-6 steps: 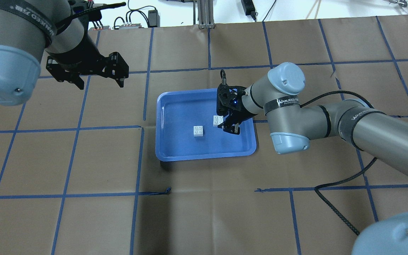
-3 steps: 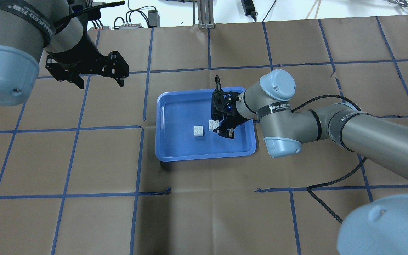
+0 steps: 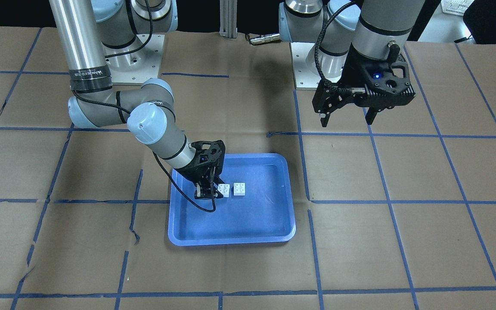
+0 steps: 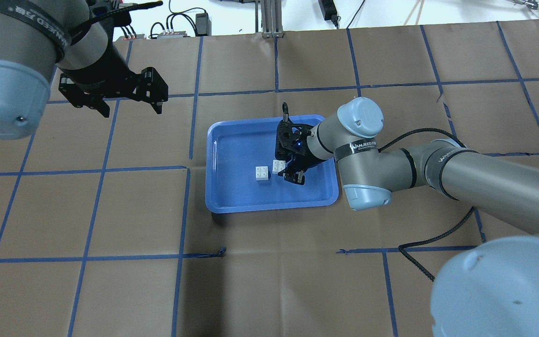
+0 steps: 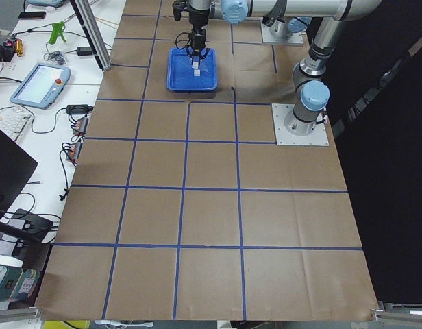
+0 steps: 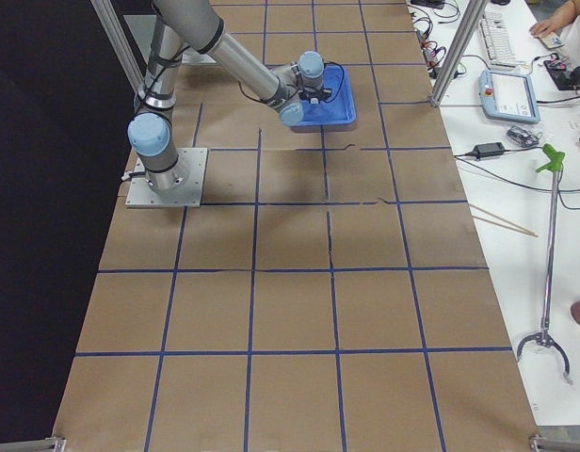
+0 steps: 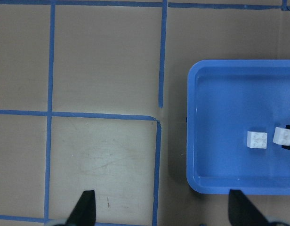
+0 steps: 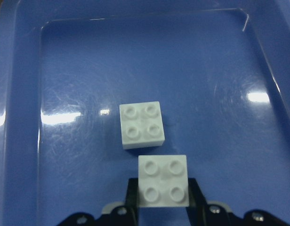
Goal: Assemble white blocks and place on blue tray
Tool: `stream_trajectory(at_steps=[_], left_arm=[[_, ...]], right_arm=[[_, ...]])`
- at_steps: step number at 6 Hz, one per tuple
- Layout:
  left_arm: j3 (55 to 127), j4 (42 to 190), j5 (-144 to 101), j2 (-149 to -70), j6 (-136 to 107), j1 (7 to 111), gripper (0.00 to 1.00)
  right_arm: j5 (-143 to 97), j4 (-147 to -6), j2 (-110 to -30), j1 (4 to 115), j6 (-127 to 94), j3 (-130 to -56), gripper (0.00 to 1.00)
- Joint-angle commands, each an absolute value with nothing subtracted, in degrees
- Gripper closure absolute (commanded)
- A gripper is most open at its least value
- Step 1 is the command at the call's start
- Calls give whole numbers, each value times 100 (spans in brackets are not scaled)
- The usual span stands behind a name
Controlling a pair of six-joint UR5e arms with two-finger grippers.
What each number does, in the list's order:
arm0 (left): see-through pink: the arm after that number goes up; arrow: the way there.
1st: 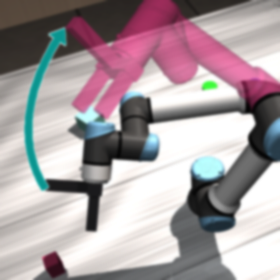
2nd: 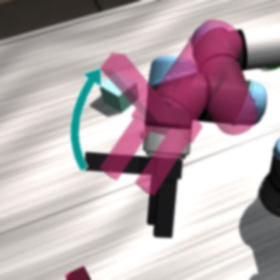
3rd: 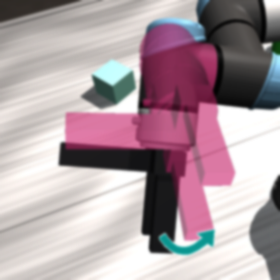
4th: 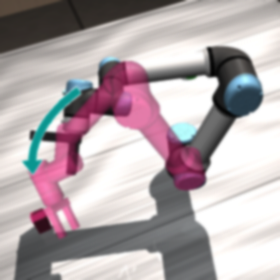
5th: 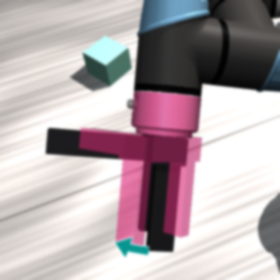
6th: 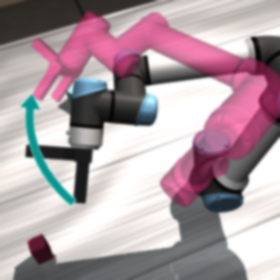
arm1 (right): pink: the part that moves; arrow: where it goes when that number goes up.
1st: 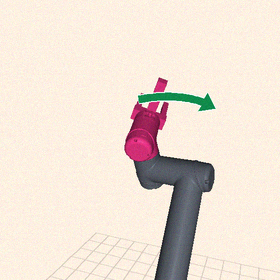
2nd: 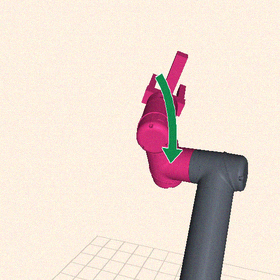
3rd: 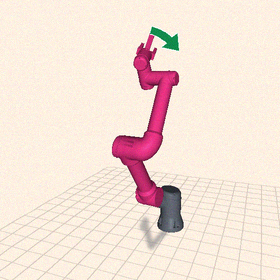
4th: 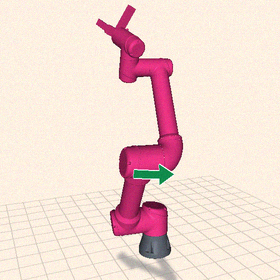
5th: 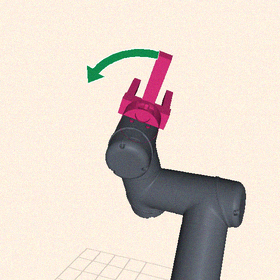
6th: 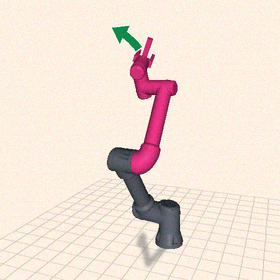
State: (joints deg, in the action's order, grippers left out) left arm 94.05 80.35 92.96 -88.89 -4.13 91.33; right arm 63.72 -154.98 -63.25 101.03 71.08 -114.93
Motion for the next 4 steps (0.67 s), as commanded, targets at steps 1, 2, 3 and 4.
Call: stream_trajectory(at_steps=[1,2,3,4], left_arm=[[9413,8051,9325,-8886,-413,9114,0],[9404,8033,9290,-8894,-404,9114,0],[9430,8025,9299,-8903,-378,9106,0],[9396,8007,9308,-8903,-369,9097,1]], right_arm=[[6381,-15478,-6258,10195,7066,-11479,76],[6416,-15486,-6214,10274,7066,-11470,76],[6425,-15486,-6214,10274,7066,-11470,76],[6434,-15486,-6214,10274,7066,-11470,76]])
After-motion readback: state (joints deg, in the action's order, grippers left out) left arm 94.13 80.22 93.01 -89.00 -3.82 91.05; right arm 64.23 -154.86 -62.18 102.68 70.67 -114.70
